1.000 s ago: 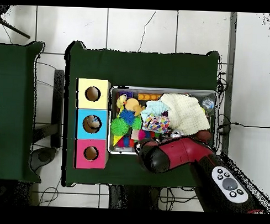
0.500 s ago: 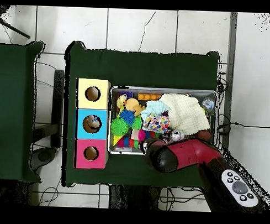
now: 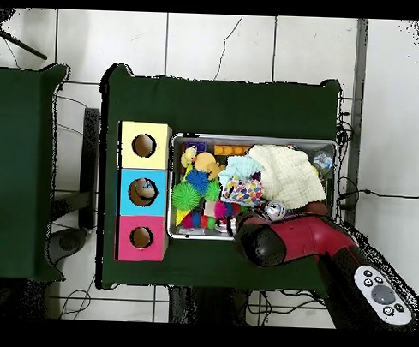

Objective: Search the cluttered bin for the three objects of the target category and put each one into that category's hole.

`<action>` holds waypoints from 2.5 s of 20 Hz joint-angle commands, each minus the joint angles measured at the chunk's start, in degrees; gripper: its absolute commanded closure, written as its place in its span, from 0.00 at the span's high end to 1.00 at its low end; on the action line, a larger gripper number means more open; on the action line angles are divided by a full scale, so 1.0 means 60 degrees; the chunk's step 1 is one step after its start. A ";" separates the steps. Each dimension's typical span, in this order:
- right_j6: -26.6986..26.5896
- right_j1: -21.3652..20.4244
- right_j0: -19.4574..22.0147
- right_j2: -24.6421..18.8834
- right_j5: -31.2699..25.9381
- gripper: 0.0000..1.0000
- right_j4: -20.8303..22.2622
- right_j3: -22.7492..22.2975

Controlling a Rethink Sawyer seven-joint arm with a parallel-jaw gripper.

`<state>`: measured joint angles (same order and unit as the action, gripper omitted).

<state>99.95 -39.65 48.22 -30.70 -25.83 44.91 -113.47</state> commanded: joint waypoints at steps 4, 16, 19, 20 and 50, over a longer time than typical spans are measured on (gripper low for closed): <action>-0.0972 0.0924 -0.0311 -0.0178 0.0376 1.00 0.1286 0.1253; -0.0786 0.1739 -0.0347 -0.0142 0.0801 1.00 0.1835 0.1770; -0.0689 0.1709 -0.0380 -0.0076 0.0987 1.00 0.2004 0.1742; -0.0701 0.1700 -0.0374 -0.0082 0.0989 1.00 0.2024 0.1733; -0.0896 0.0799 -0.0052 -0.0391 -0.0280 1.00 0.1773 0.0286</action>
<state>99.62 -37.01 49.93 -33.72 -27.90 51.09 -109.29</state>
